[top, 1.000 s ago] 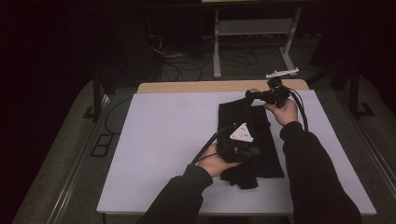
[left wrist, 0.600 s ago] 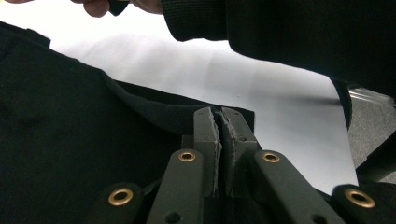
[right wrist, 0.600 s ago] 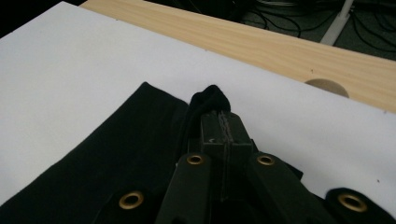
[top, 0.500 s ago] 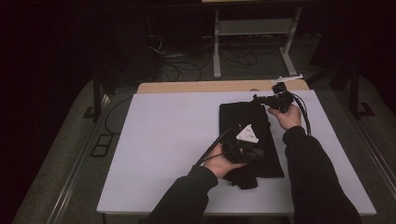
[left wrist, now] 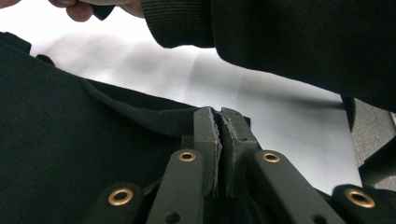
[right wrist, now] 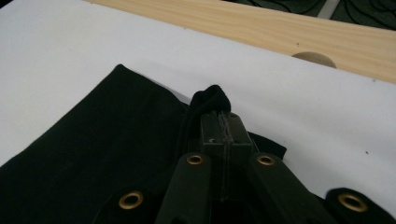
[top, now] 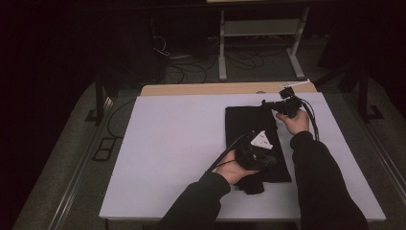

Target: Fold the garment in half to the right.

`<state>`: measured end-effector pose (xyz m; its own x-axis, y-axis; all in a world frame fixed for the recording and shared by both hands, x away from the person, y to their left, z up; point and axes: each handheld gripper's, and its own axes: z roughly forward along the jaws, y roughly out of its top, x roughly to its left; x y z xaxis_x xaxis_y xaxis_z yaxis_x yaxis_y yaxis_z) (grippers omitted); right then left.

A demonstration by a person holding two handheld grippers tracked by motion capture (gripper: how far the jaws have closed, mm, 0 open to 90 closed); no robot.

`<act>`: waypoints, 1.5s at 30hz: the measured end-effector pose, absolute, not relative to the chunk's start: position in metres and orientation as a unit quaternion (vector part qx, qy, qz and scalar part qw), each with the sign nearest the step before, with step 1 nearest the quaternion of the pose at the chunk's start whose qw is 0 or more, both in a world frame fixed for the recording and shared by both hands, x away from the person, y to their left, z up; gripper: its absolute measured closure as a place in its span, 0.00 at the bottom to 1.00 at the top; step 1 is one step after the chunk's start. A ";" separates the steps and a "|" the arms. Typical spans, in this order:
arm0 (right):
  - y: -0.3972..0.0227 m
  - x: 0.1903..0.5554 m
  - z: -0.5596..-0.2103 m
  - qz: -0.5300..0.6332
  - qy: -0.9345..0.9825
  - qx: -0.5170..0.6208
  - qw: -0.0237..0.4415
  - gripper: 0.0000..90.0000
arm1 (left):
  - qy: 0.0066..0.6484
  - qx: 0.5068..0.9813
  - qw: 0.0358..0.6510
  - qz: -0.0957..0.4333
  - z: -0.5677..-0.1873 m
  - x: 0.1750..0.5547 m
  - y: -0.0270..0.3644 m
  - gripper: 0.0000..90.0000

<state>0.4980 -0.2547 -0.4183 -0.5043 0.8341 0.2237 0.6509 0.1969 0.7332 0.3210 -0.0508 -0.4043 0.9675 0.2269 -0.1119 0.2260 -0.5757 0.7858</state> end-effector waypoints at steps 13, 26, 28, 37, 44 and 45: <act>-0.259 0.499 -0.432 0.397 0.764 0.498 0.105 0.98 | 0.131 0.894 0.428 -0.007 -0.413 0.324 -0.064 0.93; -0.261 0.499 -0.434 0.391 0.765 0.499 0.116 0.98 | 0.119 0.902 0.415 -0.010 -0.415 0.324 -0.082 0.93; -0.262 0.499 -0.434 0.391 0.765 0.498 0.117 0.98 | 0.119 0.903 0.414 -0.011 -0.415 0.325 -0.085 0.93; -0.268 0.498 -0.431 0.390 0.765 0.499 0.115 0.97 | 0.116 0.907 0.404 -0.012 -0.417 0.326 -0.098 0.93; -0.284 0.492 -0.427 0.388 0.757 0.514 0.106 0.91 | 0.111 0.912 0.394 -0.012 -0.421 0.329 -0.104 0.93; -0.288 0.490 -0.426 0.391 0.756 0.515 0.105 0.89 | 0.113 0.911 0.396 -0.013 -0.421 0.329 -0.105 0.93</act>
<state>0.4905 -0.2885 -0.4261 -0.4473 0.8606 0.2433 0.6962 0.1642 0.6989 0.3295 -0.1046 -0.4209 0.9740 0.1964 -0.1133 0.2167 -0.6599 0.7194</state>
